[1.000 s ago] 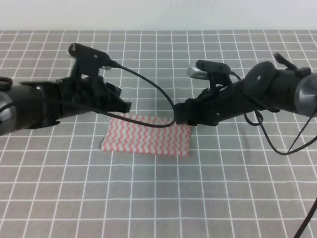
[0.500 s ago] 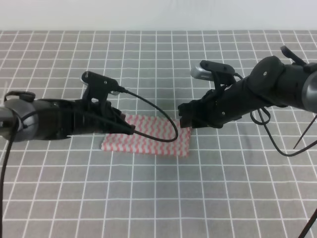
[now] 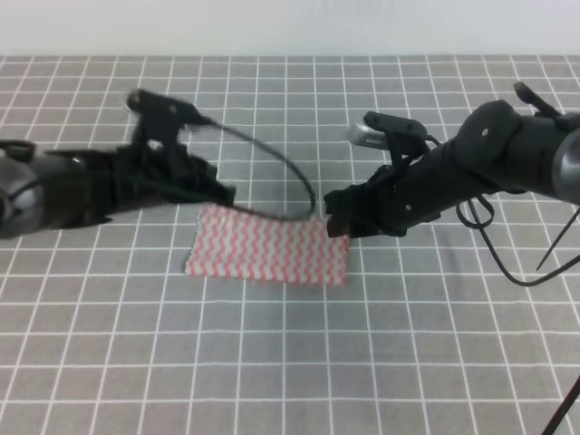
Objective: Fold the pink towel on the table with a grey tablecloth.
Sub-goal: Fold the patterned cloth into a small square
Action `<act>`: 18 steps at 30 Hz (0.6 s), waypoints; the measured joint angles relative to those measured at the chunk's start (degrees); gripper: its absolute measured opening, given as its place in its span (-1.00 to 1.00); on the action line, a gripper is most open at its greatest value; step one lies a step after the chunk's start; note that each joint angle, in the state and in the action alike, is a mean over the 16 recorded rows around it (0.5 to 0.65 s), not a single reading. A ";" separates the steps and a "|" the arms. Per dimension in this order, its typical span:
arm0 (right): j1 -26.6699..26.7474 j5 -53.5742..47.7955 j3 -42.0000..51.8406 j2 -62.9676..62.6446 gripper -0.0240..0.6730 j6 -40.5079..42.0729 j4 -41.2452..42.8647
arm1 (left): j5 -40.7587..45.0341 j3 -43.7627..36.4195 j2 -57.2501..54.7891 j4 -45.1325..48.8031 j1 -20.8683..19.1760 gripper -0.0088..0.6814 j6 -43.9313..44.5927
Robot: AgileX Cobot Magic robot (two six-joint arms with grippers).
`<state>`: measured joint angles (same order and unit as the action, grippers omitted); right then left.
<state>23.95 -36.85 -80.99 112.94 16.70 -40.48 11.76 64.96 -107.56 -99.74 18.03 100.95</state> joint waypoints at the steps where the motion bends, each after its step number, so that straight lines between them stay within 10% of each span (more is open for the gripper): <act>1: 0.00 -0.68 -0.36 0.00 -0.24 -0.64 0.48 | 0.54 -0.27 0.68 0.59 -0.13 -0.98 -1.21; 18: 0.10 -13.21 -6.16 0.07 -0.22 -17.25 15.04 | 10.94 -4.70 0.02 9.67 -4.02 -0.98 -17.42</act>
<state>24.05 -50.06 -87.15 113.00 -0.56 -25.43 22.69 60.26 -107.54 -90.08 14.01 83.53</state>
